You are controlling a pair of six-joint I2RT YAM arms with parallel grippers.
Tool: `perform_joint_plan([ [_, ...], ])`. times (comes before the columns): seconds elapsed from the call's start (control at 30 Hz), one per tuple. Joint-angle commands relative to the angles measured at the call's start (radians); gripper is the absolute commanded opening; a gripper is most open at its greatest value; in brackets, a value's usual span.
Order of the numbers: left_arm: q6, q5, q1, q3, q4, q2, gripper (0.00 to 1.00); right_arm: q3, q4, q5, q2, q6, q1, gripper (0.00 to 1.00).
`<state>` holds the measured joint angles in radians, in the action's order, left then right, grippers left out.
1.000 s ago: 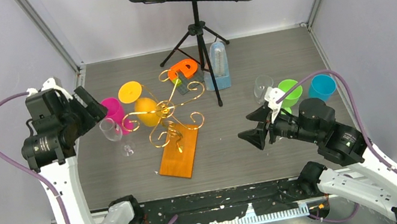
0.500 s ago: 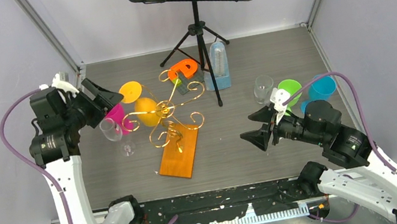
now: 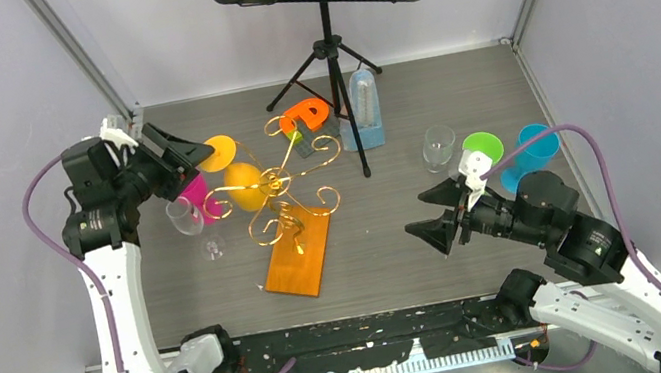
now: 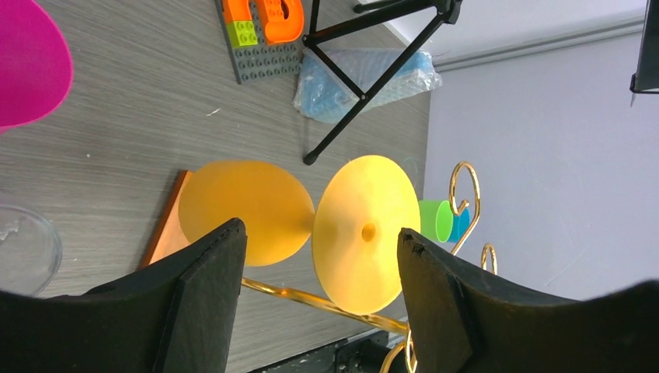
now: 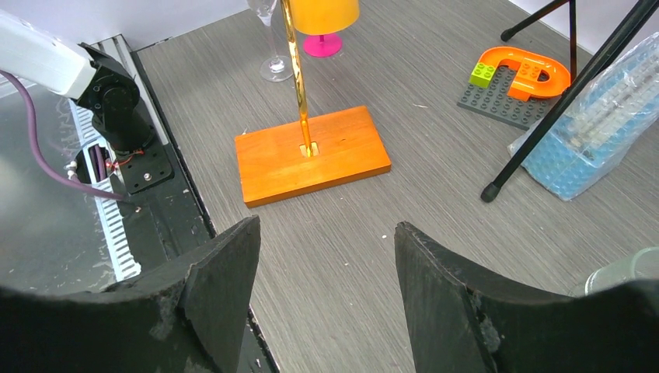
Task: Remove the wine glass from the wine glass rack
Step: Pick up the wine glass from the wine rack.
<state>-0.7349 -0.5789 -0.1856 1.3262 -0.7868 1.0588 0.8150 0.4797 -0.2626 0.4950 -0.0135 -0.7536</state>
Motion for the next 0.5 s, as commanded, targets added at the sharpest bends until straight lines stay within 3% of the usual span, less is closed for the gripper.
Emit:
perform_joint_plan([
  [0.0,-0.045,-0.050,-0.006,-0.019,0.111,0.005,0.67,-0.002,-0.014,0.018,-0.018,-0.008,-0.004,0.70],
  [0.33,-0.064,-0.081,-0.006,-0.044,0.139,0.003,0.48,-0.010,-0.011,0.017,-0.029,-0.006,-0.004,0.70],
  [0.47,-0.068,-0.094,-0.006,-0.041,0.140,-0.003,0.45,-0.015,-0.012,0.014,-0.032,-0.002,-0.003,0.70],
])
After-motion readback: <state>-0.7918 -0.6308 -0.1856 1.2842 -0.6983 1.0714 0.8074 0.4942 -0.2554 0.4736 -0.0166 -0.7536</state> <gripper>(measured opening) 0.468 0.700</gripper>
